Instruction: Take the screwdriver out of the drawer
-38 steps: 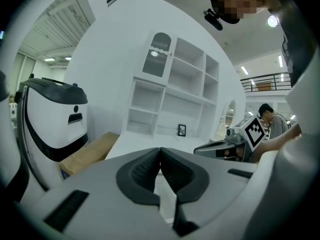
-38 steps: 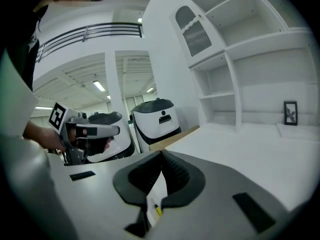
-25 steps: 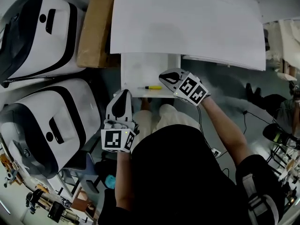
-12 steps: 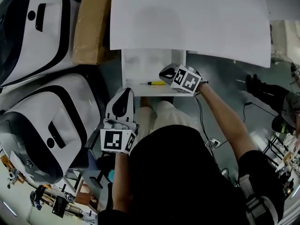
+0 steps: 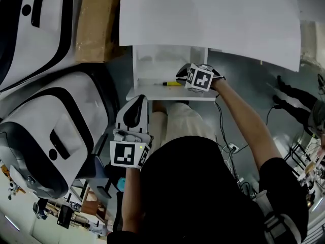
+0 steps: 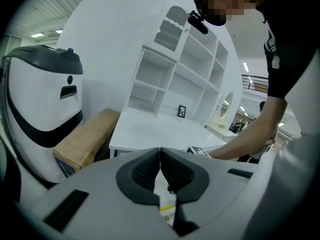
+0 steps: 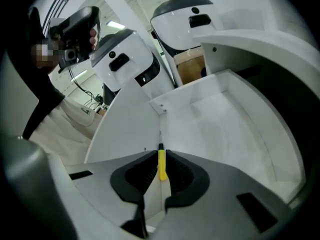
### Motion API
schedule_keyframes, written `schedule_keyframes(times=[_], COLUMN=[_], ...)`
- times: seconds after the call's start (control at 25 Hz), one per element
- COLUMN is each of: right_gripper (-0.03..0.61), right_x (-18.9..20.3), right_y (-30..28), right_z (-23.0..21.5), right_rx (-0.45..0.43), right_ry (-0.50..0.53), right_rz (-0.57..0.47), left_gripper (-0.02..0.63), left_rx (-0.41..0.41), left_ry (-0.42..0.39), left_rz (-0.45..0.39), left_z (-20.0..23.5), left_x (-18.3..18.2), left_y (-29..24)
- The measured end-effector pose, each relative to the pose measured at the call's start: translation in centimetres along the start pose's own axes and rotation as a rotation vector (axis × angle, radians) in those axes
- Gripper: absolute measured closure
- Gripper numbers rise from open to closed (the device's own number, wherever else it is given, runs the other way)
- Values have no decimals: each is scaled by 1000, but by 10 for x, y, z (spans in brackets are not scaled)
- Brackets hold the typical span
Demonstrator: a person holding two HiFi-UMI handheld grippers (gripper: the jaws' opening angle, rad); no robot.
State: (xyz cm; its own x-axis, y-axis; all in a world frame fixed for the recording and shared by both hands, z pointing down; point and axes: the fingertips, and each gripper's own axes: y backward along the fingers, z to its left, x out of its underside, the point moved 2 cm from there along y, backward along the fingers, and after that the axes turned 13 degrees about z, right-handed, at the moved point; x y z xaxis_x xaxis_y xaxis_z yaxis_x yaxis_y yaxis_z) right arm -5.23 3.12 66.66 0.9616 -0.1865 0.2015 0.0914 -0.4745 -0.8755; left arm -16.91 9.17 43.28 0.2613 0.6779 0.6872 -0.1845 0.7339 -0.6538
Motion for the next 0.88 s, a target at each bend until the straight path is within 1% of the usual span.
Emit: schedule_keyframes(times=[0.2,0.32,0.44,0.6,0.76,0.88], right_gripper=[499,477,470,444,414,402], right_x=[10,16,21,25,30,30], right_y=[-29,-42,-55,-68,-80,-86], right_z=[-3,-3,-4,-5,-11,-12], right_rx=[-18,-30,-45,-68,-80,-94], right_ry=[42,66,68,79,82,89], right_rz=[82,133,155,186,228,238], left_gripper=[591,591,589,589,589,589], left_rx=[4,3,-2,8,7,6], left_ry=[18,21,36,47,55,57], left_rz=[16,27,30,6,3,17], left_z=[2,3,4,3,4,3], left_x=[14,22,28,28,33,36], left_y=[1,-1,-1,-3,-7,-10])
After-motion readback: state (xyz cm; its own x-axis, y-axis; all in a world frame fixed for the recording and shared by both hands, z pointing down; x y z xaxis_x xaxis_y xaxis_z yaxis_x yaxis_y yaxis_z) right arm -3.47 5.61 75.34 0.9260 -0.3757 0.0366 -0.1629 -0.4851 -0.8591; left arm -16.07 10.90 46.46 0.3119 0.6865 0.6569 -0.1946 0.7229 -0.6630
